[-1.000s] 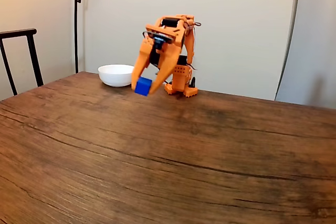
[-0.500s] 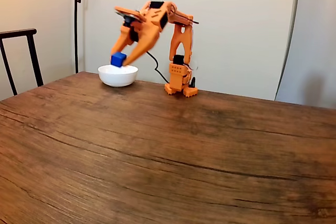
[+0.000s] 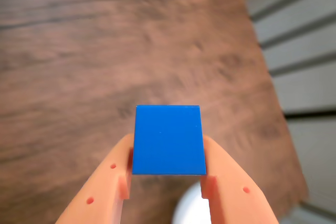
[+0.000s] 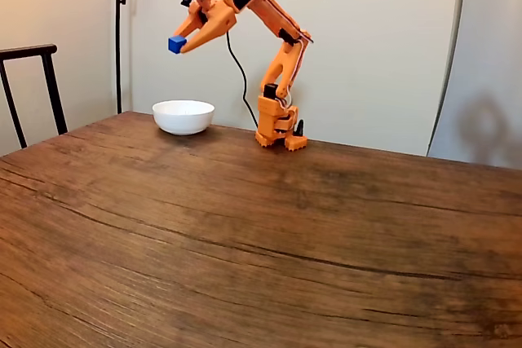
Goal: Grasp the cube and drop it in the bowl
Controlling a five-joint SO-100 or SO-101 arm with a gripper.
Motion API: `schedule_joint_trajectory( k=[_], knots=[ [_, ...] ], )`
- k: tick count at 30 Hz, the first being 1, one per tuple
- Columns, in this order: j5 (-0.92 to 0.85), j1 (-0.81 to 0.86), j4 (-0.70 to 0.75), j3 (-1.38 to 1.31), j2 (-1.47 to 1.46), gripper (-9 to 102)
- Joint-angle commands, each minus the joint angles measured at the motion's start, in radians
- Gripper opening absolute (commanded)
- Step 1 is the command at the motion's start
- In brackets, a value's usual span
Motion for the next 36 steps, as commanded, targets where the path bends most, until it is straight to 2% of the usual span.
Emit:
schedule_joint_trajectory(
  k=[1,9,14,25,36],
  knots=[
    [0.031,0.123,0.049,-0.031,0.086,0],
    [0.098,0.468,0.138,-0.029,0.175,0],
    [0.152,0.641,0.107,0.086,0.178,0],
    [0.256,0.804,-0.175,0.477,0.178,0],
    [0.268,0.824,-0.503,0.815,0.169,1]
  ],
)
